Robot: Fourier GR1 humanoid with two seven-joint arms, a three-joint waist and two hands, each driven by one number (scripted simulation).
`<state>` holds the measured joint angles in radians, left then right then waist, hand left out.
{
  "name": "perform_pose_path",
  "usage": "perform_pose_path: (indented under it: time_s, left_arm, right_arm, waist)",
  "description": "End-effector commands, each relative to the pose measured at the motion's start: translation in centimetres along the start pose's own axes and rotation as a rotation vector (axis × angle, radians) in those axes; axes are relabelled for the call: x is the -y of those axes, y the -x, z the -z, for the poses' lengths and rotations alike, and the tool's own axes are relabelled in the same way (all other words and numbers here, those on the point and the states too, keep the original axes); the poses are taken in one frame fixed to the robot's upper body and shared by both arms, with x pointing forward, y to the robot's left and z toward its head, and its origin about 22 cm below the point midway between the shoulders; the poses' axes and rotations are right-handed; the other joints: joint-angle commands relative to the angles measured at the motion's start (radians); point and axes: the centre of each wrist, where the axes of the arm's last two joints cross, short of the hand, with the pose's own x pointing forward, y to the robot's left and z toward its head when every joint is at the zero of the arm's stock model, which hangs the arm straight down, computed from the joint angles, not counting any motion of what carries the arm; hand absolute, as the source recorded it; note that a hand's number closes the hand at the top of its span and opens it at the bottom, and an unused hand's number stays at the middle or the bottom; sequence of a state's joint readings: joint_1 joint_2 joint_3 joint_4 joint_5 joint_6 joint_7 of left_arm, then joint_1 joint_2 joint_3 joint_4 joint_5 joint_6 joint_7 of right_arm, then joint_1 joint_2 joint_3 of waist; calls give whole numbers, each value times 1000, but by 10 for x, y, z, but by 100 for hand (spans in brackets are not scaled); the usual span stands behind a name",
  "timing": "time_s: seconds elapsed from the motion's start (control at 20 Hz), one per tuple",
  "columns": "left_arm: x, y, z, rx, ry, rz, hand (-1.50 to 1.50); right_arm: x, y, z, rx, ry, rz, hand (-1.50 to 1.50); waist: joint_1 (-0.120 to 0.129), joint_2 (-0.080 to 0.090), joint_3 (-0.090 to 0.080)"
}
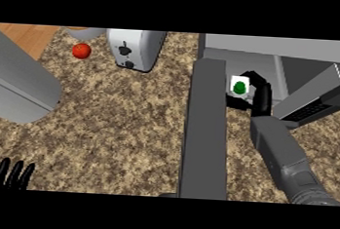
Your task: Pick up the milk, place it into the microwave and close the microwave
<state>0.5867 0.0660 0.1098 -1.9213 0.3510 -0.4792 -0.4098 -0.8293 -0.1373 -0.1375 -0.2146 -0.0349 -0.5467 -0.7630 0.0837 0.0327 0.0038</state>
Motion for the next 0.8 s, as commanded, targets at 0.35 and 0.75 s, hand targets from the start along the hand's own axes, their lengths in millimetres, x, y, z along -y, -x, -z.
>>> perform_pose_path:
  time_s: [0.35,0.75]
  left_arm:
    - [5,7,5,-3,36,-24,-150]
    - [2,8,13,8,26,-14,-150]
  right_arm:
    - [23,-10,29,118,74,-164,150]
    - [22,-35,52,211,202,-128,150]
  waist:
    - [38,19,3]
    - [44,25,3]
